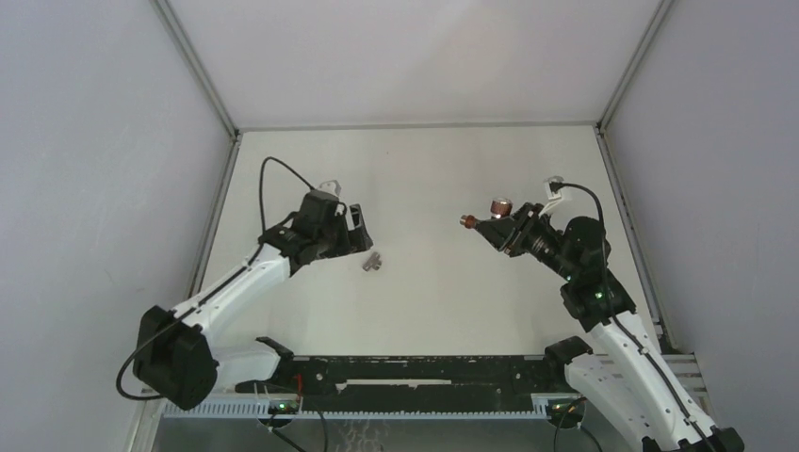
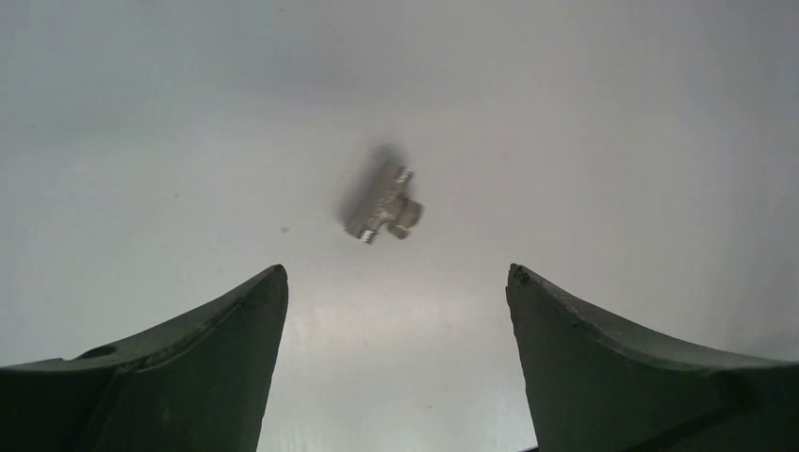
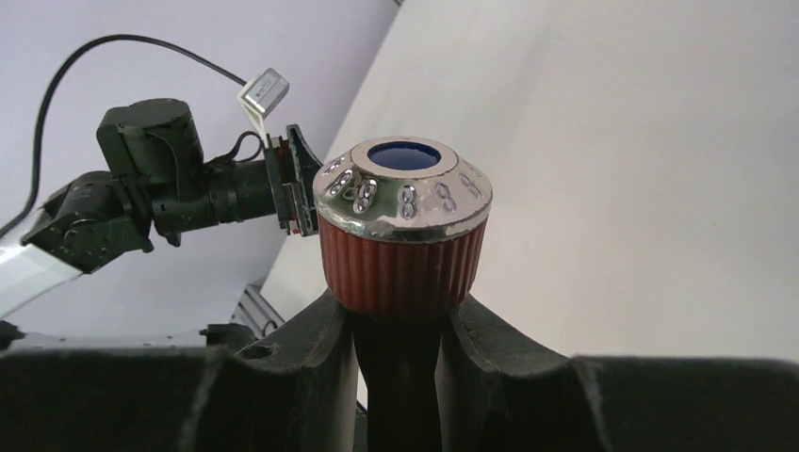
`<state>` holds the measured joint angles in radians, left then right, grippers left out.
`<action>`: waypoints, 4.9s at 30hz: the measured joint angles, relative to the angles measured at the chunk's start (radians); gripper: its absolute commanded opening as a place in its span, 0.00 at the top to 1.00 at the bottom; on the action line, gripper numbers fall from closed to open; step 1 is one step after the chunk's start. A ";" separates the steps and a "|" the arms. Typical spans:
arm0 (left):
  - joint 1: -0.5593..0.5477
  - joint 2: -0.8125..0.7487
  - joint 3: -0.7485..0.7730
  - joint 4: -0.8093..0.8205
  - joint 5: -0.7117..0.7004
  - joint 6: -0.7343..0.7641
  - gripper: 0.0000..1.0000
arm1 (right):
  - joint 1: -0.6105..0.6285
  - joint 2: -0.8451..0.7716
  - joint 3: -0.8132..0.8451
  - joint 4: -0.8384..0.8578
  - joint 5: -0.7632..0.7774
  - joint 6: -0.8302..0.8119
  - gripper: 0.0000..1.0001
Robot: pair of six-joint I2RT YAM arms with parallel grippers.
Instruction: Install the water faucets
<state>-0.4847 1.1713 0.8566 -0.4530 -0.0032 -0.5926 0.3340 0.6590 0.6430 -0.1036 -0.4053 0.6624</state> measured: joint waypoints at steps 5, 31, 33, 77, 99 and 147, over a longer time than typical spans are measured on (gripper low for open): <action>-0.036 0.147 0.000 -0.076 -0.121 0.000 0.12 | 0.024 0.013 0.007 -0.072 0.043 -0.038 1.00; -0.158 0.478 0.225 -0.110 -0.167 0.114 0.33 | 0.042 0.110 0.007 -0.087 0.044 -0.046 1.00; -0.168 0.483 0.225 -0.115 -0.166 0.124 0.33 | 0.042 0.121 0.007 -0.087 0.040 -0.044 1.00; -0.045 0.492 0.203 -0.269 -0.088 -0.483 0.08 | 0.042 0.204 0.007 -0.057 -0.020 -0.031 1.00; -0.063 0.636 0.312 -0.362 -0.126 -0.631 0.08 | 0.042 0.206 0.007 -0.057 -0.053 -0.032 1.00; -0.216 0.473 0.307 -0.002 -0.808 -0.188 0.97 | 0.042 0.241 0.007 -0.065 -0.075 -0.032 1.00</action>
<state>-0.7002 1.6447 1.1633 -0.4553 -0.8108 -0.7811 0.3756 0.8997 0.6502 -0.1684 -0.4805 0.6304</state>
